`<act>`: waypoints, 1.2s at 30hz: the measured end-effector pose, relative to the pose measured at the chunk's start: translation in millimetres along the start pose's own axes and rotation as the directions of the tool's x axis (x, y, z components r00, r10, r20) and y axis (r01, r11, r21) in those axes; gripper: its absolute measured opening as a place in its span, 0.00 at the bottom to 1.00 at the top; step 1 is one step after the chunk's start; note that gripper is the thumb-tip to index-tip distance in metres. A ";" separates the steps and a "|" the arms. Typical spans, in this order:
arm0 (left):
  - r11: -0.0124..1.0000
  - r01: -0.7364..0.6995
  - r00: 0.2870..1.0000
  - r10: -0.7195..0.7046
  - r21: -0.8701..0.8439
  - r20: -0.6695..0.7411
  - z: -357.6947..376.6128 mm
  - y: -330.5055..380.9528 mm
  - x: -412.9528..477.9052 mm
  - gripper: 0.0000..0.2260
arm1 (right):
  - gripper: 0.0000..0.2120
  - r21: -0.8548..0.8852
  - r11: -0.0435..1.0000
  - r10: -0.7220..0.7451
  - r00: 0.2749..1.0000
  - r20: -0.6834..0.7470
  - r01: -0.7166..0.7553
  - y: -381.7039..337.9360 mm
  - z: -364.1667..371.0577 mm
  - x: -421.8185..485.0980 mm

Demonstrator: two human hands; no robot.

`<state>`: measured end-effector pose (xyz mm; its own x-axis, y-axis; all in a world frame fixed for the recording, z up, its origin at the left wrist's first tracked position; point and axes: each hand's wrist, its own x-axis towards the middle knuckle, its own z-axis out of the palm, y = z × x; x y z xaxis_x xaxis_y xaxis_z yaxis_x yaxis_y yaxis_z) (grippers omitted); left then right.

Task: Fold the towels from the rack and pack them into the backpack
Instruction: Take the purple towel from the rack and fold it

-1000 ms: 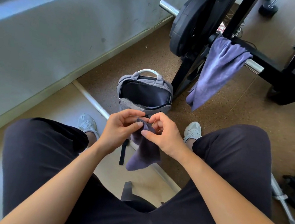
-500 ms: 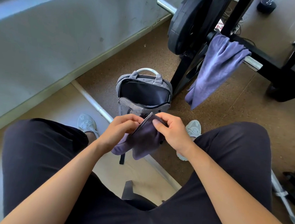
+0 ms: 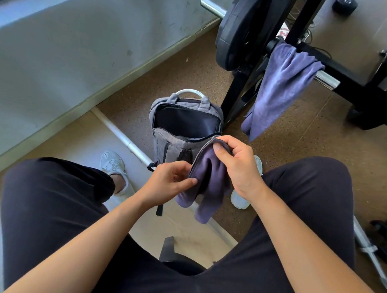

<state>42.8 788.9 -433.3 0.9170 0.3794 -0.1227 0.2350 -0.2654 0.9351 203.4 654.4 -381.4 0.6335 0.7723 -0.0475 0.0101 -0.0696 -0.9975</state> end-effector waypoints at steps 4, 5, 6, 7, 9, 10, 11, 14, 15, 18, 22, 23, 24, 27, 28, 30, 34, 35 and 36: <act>0.993 -0.056 0.998 0.059 0.103 -0.027 3.6 3.8 1.7 0.13 | 0.04 0.002 1.000 0.008 1.000 0.009 -0.008 -3.7 -1.6 -1.5; 0.991 -0.065 0.997 0.068 0.114 -0.024 3.5 2.5 2.2 0.12 | 0.02 -0.017 1.000 0.001 1.000 0.000 -0.001 -3.6 -2.7 -1.8; 0.991 -0.063 0.997 0.067 0.116 -0.027 2.2 2.1 2.0 0.09 | 0.01 -0.054 0.999 -0.010 1.000 -0.006 0.010 -4.0 -4.5 -1.6; 0.993 -0.055 0.998 0.059 0.107 -0.037 0.5 1.0 2.3 0.07 | 0.03 -0.116 0.993 -0.022 1.000 -0.008 0.021 -4.3 -7.5 -0.9; 0.995 -0.028 0.996 0.036 0.096 -0.077 -3.5 0.5 3.2 0.09 | 0.06 -0.259 0.966 -0.008 1.000 0.029 0.015 -4.3 -15.6 1.1; 0.994 -0.027 0.995 0.037 0.105 -0.093 -5.5 1.3 3.4 0.09 | 0.06 -0.310 0.951 0.022 0.998 0.052 -0.005 -4.3 -18.8 1.2; 0.992 -0.031 0.994 0.043 0.119 -0.103 -6.8 1.4 3.4 0.10 | 0.05 -0.341 0.940 0.048 0.997 0.060 -0.025 -2.8 -20.5 1.0; 0.985 -0.038 0.994 0.055 0.169 -0.096 -7.9 3.1 3.7 0.07 | 0.07 -0.374 0.927 0.018 1.000 -0.015 -0.022 0.0 -18.4 -0.7; 0.984 -0.037 0.996 0.051 0.176 -0.072 -8.4 3.3 3.4 0.04 | 0.09 -0.374 0.927 -0.026 0.997 -0.067 -0.001 -0.3 -17.6 -0.8; 0.971 -0.033 0.999 0.026 0.238 0.032 -10.7 2.8 1.5 0.09 | 0.13 -0.328 0.944 -0.127 0.953 -0.276 0.031 -6.3 -18.6 0.9; 0.938 -0.016 0.995 -0.019 0.347 0.098 -10.9 -0.5 -0.2 0.17 | 0.18 -0.318 0.947 -0.183 0.883 -0.431 0.041 -6.9 -27.4 4.1; 0.927 -0.010 0.995 -0.029 0.375 0.098 -10.8 -0.4 -0.6 0.18 | 0.19 -0.316 0.948 -0.189 0.872 -0.451 0.042 -5.7 -30.3 5.2; 0.918 -0.003 0.996 -0.034 0.397 0.087 -10.8 -0.1 -0.8 0.17 | 0.21 -0.315 0.948 -0.190 0.864 -0.467 0.039 -4.6 -33.1 6.1; 0.897 0.062 0.998 -0.043 0.438 -0.053 -11.7 2.5 -1.8 0.10 | 0.21 -0.321 0.946 -0.201 0.852 -0.484 0.041 -3.1 -40.4 7.3; 0.887 0.073 0.992 -0.018 0.456 -0.123 -11.7 3.0 -2.5 0.10 | 0.20 -0.320 0.947 -0.197 0.850 -0.488 0.036 -2.4 -42.6 7.6; 0.858 0.068 0.969 0.065 0.509 -0.239 -11.5 3.7 -4.1 0.12 | 0.18 -0.302 0.953 -0.180 0.841 -0.510 0.021 -1.5 -47.6 8.6; 0.766 -0.104 0.890 0.356 0.635 -0.284 -14.6 2.5 -3.5 0.20 | 0.20 -0.154 0.987 -0.059 0.801 -0.596 -0.042 -3.3 -53.9 12.4; 0.723 -0.171 0.869 0.431 0.669 -0.245 -14.9 3.5 -3.8 0.20 | 0.17 -0.108 0.992 -0.018 0.792 -0.611 -0.060 -3.8 -54.4 13.1; 0.679 -0.233 0.844 0.496 0.696 -0.202 -14.4 4.2 -3.7 0.18 | 0.14 -0.075 0.994 0.016 0.784 -0.620 -0.080 -4.3 -54.5 13.2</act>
<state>35.8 799.2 -424.1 0.8257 0.3677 0.4277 0.1704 -0.8854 0.4324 253.9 630.5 -374.9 0.9769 0.2128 -0.0213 0.0175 -0.1788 -0.9837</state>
